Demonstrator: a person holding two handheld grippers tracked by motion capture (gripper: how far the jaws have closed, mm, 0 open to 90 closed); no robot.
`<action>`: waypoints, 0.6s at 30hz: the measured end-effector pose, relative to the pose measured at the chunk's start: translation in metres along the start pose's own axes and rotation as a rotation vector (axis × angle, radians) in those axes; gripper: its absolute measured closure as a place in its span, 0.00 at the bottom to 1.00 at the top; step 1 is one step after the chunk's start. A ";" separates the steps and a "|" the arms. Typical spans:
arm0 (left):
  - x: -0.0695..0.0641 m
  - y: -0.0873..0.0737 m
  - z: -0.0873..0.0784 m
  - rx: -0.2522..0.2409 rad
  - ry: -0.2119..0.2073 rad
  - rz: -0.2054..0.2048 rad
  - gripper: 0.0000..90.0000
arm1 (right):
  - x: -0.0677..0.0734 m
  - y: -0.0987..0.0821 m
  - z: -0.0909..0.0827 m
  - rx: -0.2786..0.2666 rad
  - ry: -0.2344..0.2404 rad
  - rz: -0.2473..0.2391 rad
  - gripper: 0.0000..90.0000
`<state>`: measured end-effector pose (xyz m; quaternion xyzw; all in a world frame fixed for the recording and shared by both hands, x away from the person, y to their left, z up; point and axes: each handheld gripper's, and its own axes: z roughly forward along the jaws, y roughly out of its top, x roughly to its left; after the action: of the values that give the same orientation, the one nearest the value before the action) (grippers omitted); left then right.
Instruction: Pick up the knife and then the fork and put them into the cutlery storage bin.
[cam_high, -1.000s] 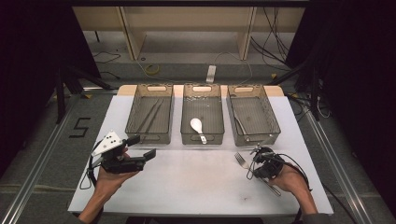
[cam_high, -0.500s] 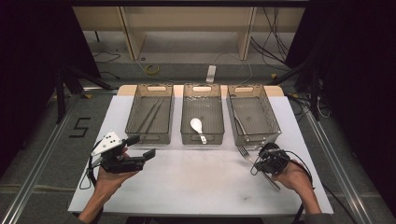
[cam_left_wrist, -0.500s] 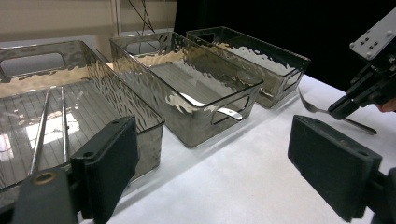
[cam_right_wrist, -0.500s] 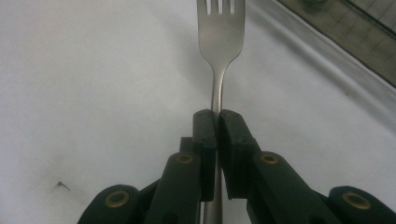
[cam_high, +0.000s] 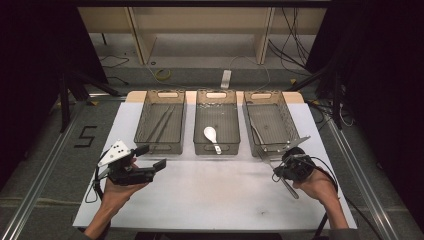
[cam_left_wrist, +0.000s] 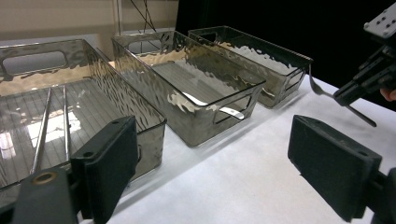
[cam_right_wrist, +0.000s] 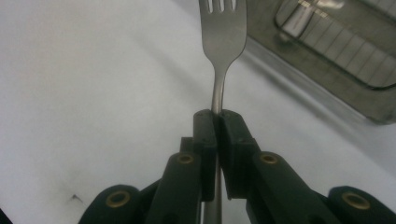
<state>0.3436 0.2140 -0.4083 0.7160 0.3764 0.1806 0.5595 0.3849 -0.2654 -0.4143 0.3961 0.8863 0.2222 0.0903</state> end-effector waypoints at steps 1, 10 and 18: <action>0.000 0.000 0.000 0.000 0.000 0.000 0.17 | -0.002 0.001 -0.002 -0.008 0.006 0.004 0.96; 0.000 -0.001 0.002 0.003 0.001 -0.004 0.17 | -0.019 0.007 -0.022 -0.097 0.011 0.051 0.96; 0.000 -0.001 0.002 0.002 0.002 -0.005 0.17 | -0.031 0.022 -0.033 -0.179 0.018 0.079 0.96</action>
<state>0.3448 0.2132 -0.4094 0.7156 0.3789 0.1795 0.5587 0.4091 -0.2867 -0.3757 0.4191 0.8473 0.3078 0.1085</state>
